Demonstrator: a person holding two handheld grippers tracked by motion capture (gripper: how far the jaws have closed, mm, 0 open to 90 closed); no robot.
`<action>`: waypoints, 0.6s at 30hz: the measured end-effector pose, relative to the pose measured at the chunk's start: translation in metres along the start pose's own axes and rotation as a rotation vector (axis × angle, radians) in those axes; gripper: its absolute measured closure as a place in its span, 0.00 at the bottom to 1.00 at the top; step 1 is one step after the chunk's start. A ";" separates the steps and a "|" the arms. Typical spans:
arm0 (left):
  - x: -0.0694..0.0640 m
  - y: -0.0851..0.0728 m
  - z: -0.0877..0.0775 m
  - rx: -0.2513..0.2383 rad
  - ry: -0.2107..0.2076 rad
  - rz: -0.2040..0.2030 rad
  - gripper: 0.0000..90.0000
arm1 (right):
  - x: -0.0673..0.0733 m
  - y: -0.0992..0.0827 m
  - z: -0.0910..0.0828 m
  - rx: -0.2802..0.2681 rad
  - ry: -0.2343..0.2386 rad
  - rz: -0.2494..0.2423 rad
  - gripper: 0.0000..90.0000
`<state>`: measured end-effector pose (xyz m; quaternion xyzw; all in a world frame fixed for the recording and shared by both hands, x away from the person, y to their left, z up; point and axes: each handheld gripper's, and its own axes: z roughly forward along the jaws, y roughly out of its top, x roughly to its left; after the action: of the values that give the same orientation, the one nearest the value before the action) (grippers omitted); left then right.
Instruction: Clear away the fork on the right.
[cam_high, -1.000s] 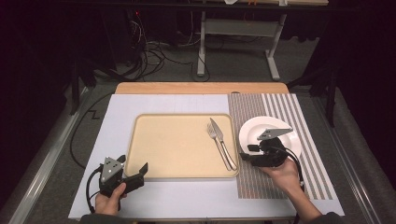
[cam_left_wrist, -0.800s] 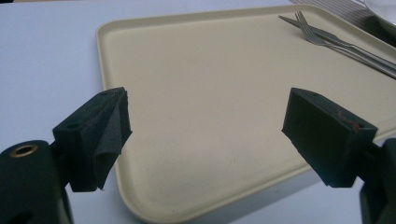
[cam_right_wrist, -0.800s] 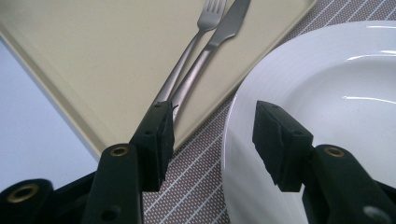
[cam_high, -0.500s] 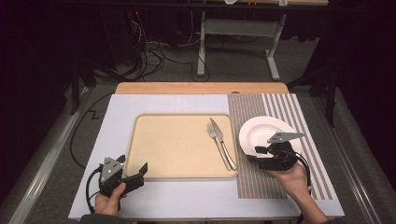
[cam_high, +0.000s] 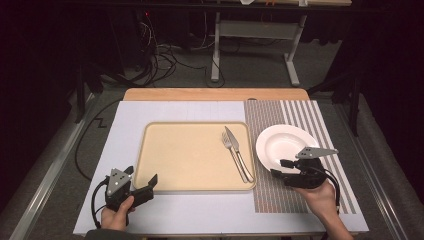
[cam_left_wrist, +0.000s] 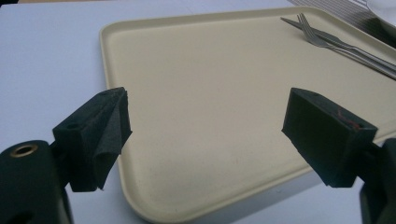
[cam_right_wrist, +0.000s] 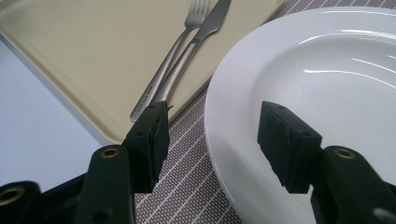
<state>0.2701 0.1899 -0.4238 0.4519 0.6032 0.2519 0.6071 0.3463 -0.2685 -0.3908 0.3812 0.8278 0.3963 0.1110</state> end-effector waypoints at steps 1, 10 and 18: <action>0.000 0.000 0.000 -0.001 -0.001 -0.001 0.18 | 0.000 -0.001 -0.001 -0.003 -0.002 0.002 0.49; 0.000 0.000 0.000 0.000 -0.001 -0.006 0.18 | -0.004 -0.013 -0.012 -0.030 -0.006 0.028 0.49; 0.000 0.000 -0.001 -0.001 -0.004 -0.005 0.18 | -0.007 -0.023 -0.017 -0.049 -0.017 0.044 0.48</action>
<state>0.2693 0.1900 -0.4234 0.4506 0.6031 0.2497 0.6090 0.3305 -0.2927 -0.3972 0.3998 0.8082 0.4157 0.1189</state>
